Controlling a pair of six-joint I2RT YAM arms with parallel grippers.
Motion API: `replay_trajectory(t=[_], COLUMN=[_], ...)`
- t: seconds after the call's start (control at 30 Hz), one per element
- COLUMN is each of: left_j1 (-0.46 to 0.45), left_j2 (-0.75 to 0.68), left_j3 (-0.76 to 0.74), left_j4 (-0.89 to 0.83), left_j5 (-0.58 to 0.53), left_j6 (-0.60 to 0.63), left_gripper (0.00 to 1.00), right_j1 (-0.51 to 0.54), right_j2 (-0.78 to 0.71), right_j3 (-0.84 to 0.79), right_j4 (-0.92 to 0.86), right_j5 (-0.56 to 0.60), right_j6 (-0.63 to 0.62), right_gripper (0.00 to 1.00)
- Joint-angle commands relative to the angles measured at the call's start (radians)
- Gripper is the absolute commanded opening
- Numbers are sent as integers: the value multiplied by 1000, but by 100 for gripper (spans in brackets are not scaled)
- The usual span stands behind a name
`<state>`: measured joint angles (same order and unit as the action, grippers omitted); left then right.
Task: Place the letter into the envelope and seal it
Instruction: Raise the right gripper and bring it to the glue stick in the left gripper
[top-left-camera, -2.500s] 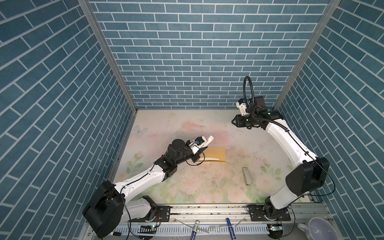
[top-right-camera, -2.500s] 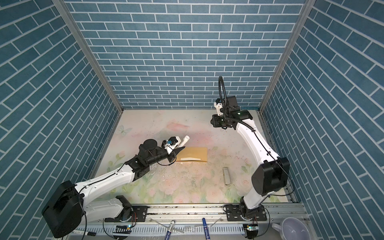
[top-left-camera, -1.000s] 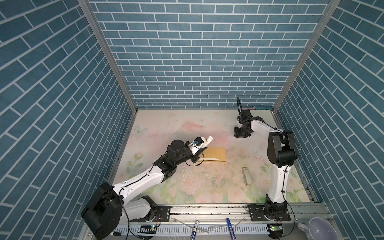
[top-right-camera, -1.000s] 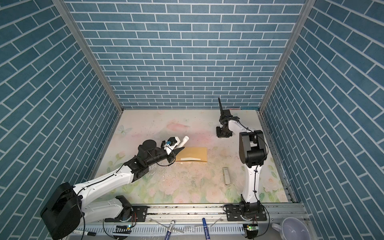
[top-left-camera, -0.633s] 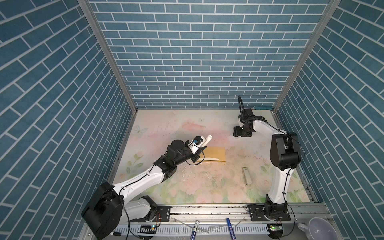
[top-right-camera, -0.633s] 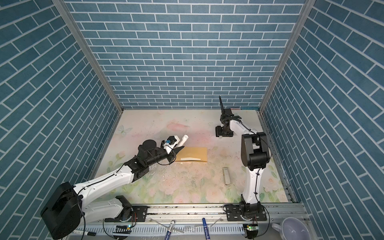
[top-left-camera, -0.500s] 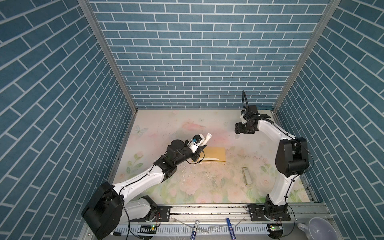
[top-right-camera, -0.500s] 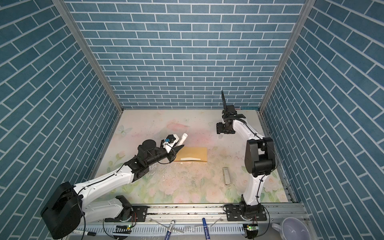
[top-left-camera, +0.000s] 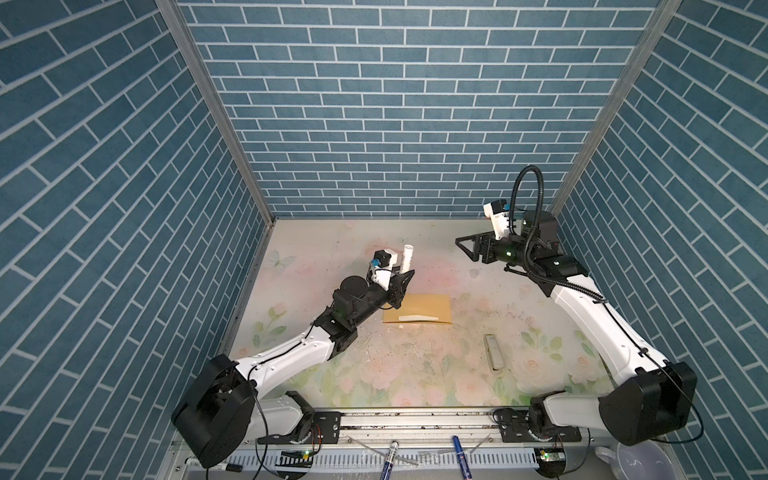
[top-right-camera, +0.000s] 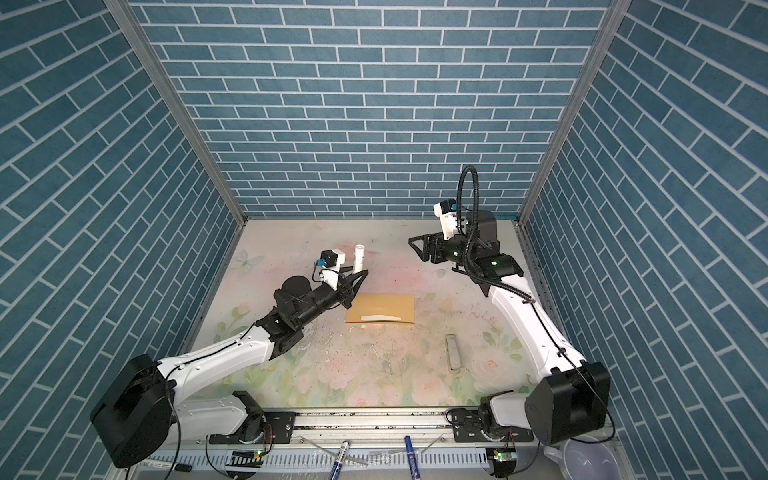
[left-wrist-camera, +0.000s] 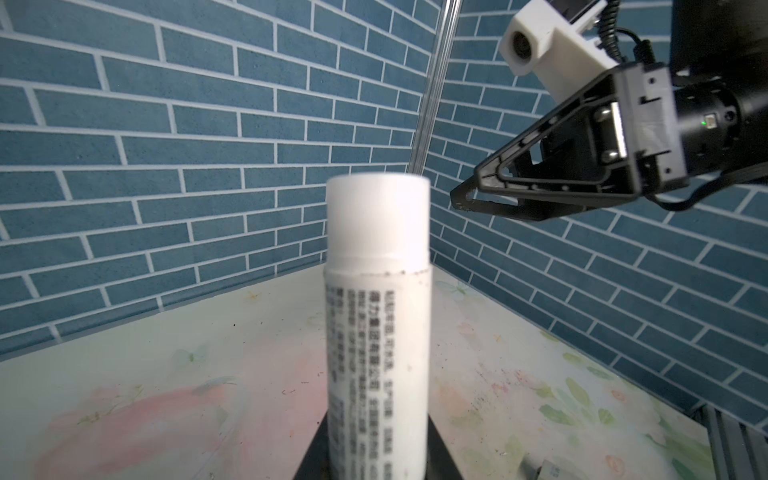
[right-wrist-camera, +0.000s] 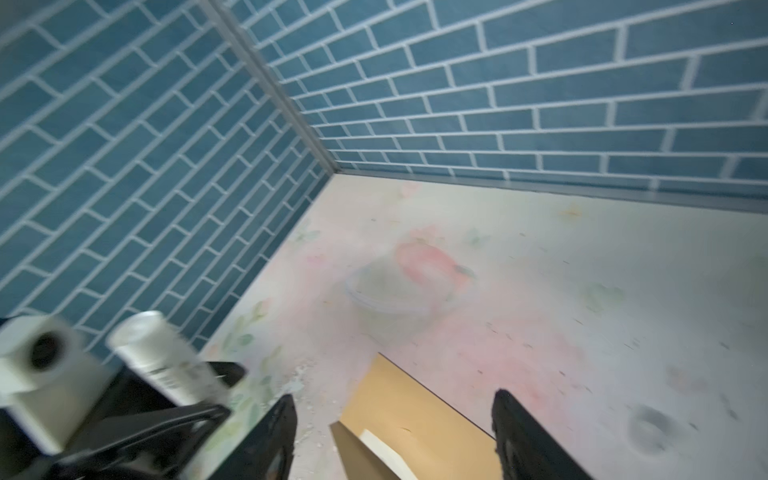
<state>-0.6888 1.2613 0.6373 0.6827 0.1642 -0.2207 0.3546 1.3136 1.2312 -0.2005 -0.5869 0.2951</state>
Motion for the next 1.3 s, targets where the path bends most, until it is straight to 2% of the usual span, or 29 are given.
replay_trajectory(t=[0.0,0.17,0.67,1.13,1.23,1.27], left_j1=[-9,-23,-27,-26,-27,-26], left_j2=[19,29,33,31,30,30], left_j3=[31,38,44,44,44,45], left_j4=[110,141,150,140,137,134], left_j5=[-4,4,37,43,44,46], left_j6=[-108,-113,-111,-107,-105,-104], left_gripper=[0,0,0,0,0,0], right_j1=[79,152,257,293,297,298], right_j2=[-8,51,138,186,188,190], right_j3=[-13,44,124,181,185,189], right_j4=[163,200,238,176,159,152], right_j5=[-108,-115,-133,-135,-126,-123], right_j6=[50,90,96,57,43,38], right_gripper=[75,76,74,54,45,39])
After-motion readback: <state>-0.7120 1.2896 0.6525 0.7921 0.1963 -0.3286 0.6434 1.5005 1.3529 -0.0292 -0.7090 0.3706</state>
